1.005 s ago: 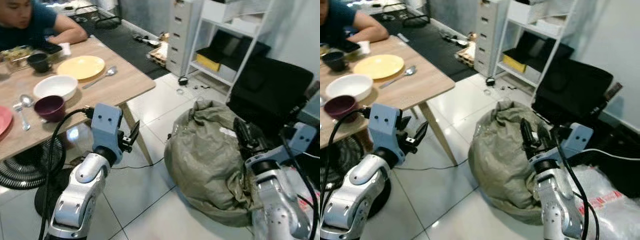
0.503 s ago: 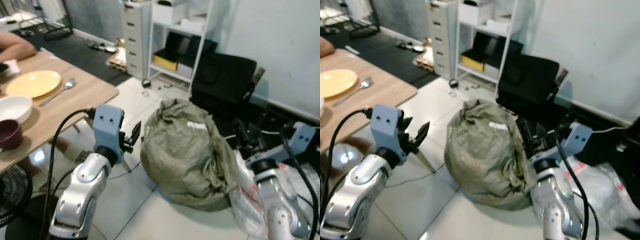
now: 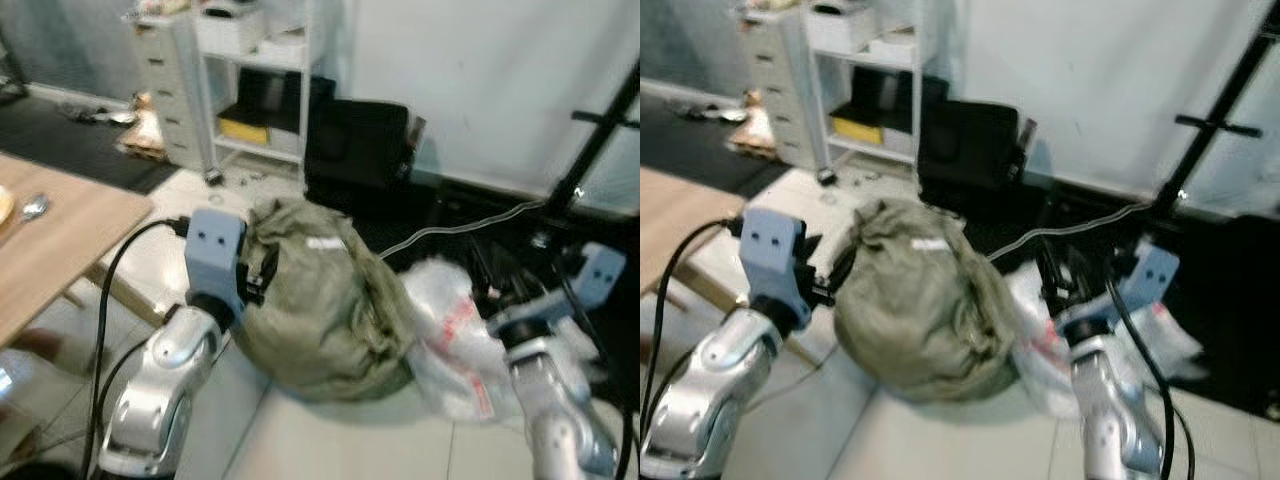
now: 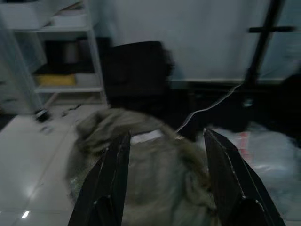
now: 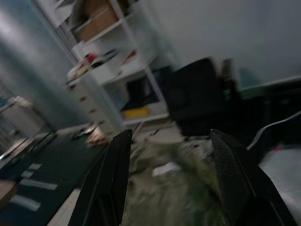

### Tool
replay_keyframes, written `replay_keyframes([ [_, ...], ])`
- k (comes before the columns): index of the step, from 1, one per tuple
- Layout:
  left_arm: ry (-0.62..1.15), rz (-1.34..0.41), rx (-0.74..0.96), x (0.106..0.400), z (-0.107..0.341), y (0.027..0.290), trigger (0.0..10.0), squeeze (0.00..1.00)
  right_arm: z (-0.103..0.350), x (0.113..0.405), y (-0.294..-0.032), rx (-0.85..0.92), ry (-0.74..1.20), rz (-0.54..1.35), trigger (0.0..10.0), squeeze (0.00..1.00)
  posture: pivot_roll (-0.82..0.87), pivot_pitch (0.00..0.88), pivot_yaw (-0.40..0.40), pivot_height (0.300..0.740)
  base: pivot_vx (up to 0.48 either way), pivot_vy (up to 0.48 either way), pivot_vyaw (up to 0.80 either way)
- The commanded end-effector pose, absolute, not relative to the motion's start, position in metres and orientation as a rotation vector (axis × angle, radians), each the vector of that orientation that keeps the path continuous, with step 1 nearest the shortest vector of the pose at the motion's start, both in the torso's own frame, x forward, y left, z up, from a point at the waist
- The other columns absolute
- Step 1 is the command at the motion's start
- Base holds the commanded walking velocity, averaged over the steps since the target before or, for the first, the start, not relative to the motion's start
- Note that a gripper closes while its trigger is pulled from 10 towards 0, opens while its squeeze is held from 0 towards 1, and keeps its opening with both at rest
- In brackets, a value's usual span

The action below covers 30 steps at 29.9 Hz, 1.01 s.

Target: Setting the table

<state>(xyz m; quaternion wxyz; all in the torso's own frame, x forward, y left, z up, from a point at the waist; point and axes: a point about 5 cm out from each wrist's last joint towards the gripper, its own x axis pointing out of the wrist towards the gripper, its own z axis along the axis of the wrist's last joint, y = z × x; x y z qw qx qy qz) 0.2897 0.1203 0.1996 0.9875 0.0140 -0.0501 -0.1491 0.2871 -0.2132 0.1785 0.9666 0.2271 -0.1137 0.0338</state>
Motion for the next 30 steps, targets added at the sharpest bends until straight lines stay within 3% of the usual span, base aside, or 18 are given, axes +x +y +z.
replay_keyframes([
  [1,-0.084,-0.300,0.039,0.2897,0.1959,0.1209,10.0,0.00,0.1770,0.2864,-0.2143,0.464,-0.222,0.061,10.0,0.00,-0.05,0.000,0.089,0.740,0.000,0.000,-0.80],
  [30,-0.084,-0.304,0.034,0.2898,0.1953,0.1193,10.0,0.00,0.1771,0.2862,-0.2158,0.457,-0.216,0.060,10.0,0.00,-0.05,0.000,0.085,0.740,0.000,0.000,-0.80],
])
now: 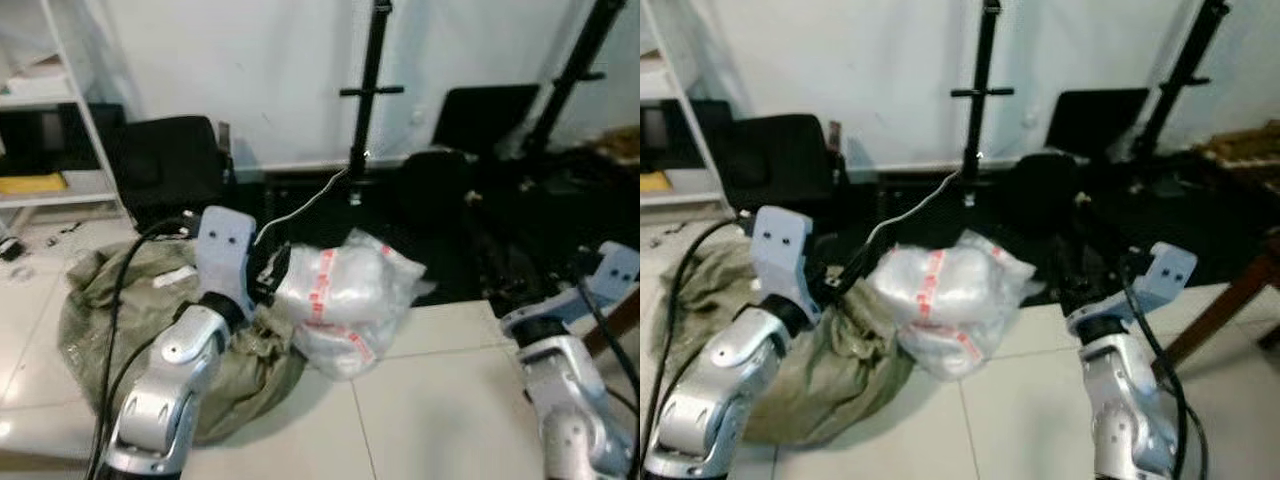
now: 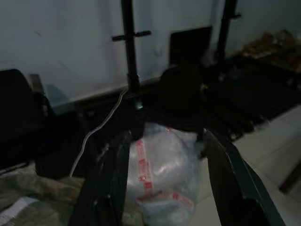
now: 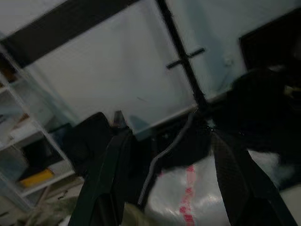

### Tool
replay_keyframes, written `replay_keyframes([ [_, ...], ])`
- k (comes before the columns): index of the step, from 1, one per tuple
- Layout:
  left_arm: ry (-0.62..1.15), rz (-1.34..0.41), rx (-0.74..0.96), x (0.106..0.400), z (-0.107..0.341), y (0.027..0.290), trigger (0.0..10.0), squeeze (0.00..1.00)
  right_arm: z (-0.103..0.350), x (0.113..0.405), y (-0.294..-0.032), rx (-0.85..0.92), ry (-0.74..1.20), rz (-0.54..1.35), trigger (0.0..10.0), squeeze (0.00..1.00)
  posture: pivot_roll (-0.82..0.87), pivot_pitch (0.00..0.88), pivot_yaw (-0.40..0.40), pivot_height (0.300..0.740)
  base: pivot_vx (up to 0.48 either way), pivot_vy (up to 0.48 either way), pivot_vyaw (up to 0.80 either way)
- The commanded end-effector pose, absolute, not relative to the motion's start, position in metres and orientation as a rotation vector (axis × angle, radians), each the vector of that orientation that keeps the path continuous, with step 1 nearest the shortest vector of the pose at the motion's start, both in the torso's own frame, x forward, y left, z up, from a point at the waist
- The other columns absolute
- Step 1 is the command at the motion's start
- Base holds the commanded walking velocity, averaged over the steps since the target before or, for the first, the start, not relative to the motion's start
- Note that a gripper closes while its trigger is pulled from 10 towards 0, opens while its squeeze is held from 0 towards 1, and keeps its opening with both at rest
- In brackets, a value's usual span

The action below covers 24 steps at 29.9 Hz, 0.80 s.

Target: Setting the table

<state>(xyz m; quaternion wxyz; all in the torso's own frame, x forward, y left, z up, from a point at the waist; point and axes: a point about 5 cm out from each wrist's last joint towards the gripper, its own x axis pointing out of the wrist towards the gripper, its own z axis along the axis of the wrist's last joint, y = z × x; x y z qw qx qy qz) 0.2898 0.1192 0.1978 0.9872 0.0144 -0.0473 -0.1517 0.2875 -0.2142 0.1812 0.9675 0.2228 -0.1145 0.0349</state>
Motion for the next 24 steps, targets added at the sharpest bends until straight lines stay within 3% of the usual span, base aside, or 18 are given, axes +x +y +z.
replay_keyframes([
  [1,-0.084,-0.304,0.034,0.2898,0.1954,0.1192,10.0,0.00,0.1773,0.2863,-0.2159,0.457,-0.216,0.061,10.0,0.00,-0.05,0.000,0.085,0.740,0.000,0.000,-0.80],
  [24,-0.084,-0.308,0.035,0.2905,0.1947,0.1190,10.0,0.00,0.1767,0.2868,-0.2160,0.457,-0.213,0.059,10.0,0.00,-0.05,0.000,0.086,0.740,0.000,0.000,-0.80],
])
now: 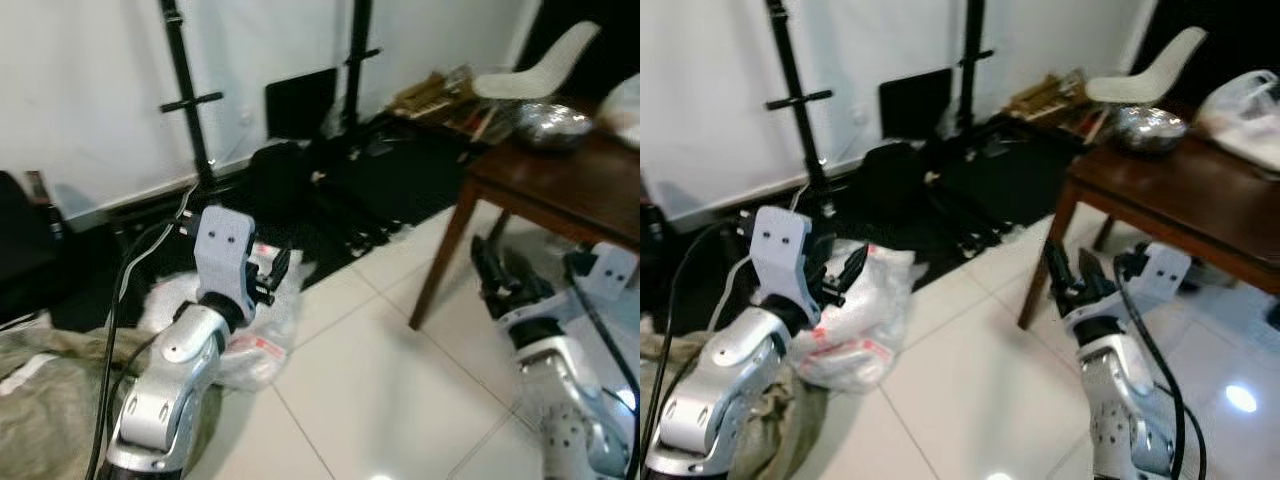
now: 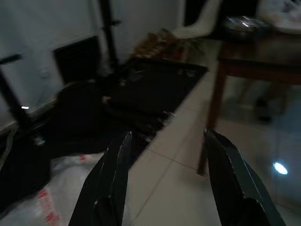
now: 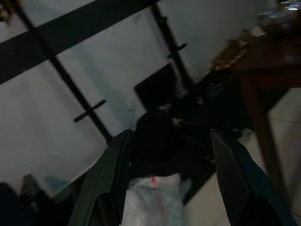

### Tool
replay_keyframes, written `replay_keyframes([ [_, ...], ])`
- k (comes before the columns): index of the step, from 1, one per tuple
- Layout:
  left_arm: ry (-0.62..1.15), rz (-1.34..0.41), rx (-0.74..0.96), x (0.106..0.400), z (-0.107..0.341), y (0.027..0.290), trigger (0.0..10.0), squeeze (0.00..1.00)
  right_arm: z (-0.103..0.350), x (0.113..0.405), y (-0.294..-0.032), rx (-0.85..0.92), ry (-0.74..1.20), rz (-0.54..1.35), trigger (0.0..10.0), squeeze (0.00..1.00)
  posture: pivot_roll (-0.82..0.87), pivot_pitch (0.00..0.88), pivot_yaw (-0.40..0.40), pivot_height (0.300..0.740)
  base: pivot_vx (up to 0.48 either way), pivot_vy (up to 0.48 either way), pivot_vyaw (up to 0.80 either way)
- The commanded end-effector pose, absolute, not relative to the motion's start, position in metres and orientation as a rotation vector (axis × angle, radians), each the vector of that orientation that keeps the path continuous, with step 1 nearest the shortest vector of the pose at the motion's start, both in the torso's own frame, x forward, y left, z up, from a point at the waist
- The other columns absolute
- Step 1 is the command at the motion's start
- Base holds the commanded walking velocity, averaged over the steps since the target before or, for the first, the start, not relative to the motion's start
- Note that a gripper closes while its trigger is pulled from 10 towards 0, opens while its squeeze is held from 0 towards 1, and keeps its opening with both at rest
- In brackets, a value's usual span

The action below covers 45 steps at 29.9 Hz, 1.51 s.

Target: Setting the table

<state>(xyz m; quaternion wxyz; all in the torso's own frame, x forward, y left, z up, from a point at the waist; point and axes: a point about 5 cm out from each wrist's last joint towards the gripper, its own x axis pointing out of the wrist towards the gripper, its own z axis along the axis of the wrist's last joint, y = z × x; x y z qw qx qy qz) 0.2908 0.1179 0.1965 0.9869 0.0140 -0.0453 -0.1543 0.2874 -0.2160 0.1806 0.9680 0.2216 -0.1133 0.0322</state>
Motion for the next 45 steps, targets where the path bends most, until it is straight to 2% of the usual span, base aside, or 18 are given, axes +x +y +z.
replay_keyframes([
  [1,-0.084,-0.308,0.034,0.290,0.195,0.119,10.0,0.00,0.177,0.287,-0.216,0.456,-0.214,0.059,10.0,0.00,-0.05,0.000,0.086,0.740,0.000,0.000,-0.80],
  [25,-0.071,-0.287,0.029,0.290,0.190,0.122,10.0,0.00,0.174,0.288,-0.214,0.457,-0.205,0.065,10.0,0.00,-0.05,0.000,0.082,0.740,0.000,0.000,-0.80],
  [33,-0.043,-0.186,0.026,0.288,0.176,0.133,10.0,0.00,0.169,0.296,-0.203,0.458,-0.155,0.125,10.0,0.00,-0.04,0.000,0.030,0.740,0.000,0.000,-0.80],
  [45,-0.072,-0.197,0.021,0.295,0.182,0.130,10.0,0.00,0.170,0.295,-0.201,0.466,-0.174,0.127,10.0,0.00,-0.07,0.000,0.061,0.740,0.000,0.000,-0.80],
])
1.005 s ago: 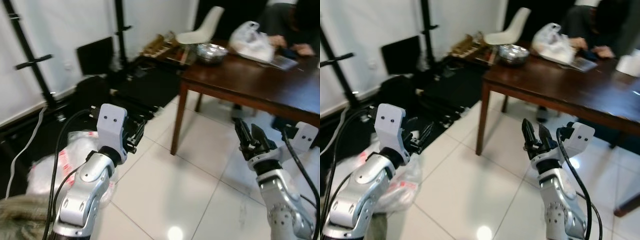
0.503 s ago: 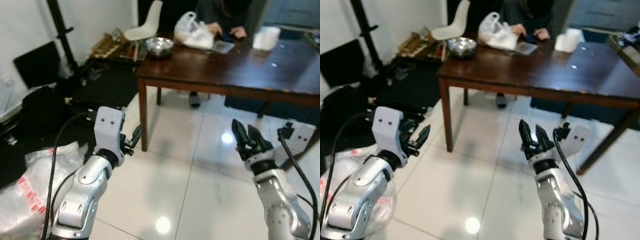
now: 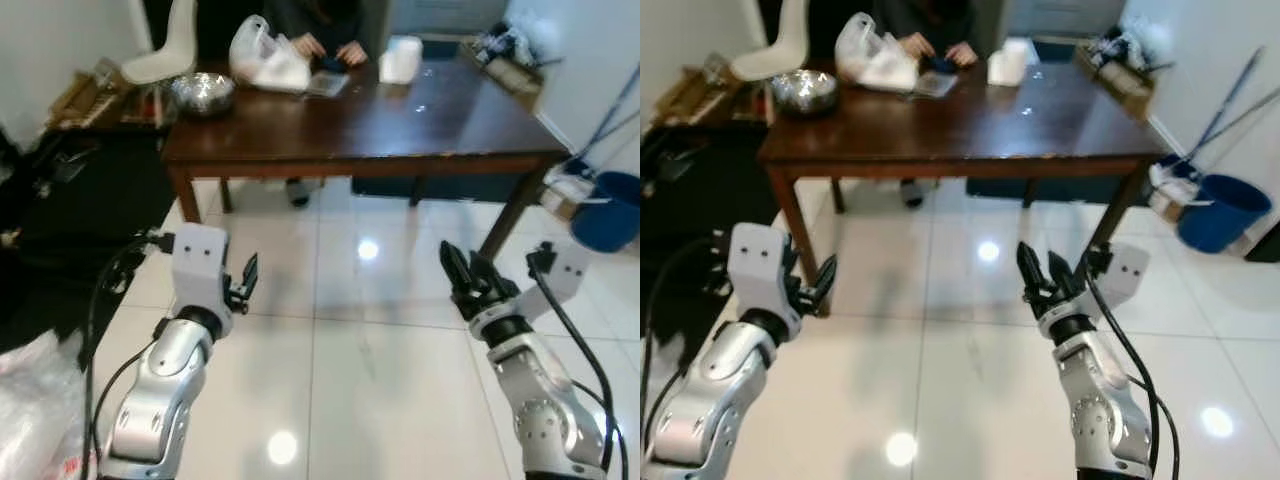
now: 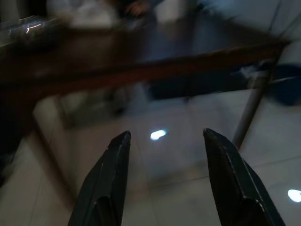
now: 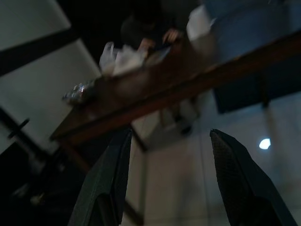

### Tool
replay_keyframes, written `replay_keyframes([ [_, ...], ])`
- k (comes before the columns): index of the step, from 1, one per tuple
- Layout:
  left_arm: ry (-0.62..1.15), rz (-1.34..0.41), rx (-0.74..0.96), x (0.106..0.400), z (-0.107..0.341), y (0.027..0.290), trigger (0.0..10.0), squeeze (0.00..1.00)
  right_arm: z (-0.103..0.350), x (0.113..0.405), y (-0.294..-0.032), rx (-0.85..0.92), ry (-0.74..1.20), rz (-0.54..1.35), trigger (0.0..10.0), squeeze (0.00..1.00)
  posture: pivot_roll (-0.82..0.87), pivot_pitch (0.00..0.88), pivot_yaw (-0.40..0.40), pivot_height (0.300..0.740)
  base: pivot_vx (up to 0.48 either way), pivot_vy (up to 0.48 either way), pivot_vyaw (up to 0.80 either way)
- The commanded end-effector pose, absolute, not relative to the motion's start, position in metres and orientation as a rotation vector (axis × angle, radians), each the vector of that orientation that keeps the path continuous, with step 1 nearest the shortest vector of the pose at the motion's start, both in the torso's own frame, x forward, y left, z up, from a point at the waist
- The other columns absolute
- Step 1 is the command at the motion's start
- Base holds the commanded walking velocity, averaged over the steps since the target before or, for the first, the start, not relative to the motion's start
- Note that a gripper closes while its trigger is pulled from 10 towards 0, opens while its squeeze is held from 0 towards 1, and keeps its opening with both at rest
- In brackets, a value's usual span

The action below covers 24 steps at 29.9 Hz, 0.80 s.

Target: Setting the table

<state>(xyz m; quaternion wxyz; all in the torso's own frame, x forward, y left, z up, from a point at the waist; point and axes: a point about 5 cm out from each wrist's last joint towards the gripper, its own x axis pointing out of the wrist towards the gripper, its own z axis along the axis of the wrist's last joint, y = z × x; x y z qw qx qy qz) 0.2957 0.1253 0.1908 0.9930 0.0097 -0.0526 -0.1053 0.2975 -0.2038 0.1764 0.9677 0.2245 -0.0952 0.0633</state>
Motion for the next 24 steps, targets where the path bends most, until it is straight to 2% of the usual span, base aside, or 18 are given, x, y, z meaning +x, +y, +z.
replay_keyframes([
  [1,-0.071,-0.197,0.028,0.2957,0.1819,0.1292,10.0,0.00,0.1705,0.2945,-0.2006,0.467,-0.175,0.129,10.0,0.00,-0.07,0.000,0.061,0.740,0.000,0.000,-0.80],
  [5,-0.094,-0.182,0.061,0.2975,0.1824,0.1287,10.0,0.00,0.1710,0.2931,-0.1977,0.469,-0.180,0.142,10.0,0.00,-0.08,0.000,0.067,0.740,0.152,0.000,-0.19],
  [24,-0.129,-0.161,0.093,0.3011,0.1820,0.1254,10.0,0.00,0.1735,0.2932,-0.1975,0.461,-0.196,0.153,10.0,0.00,-0.09,0.000,0.072,0.740,0.480,0.000,0.00],
])
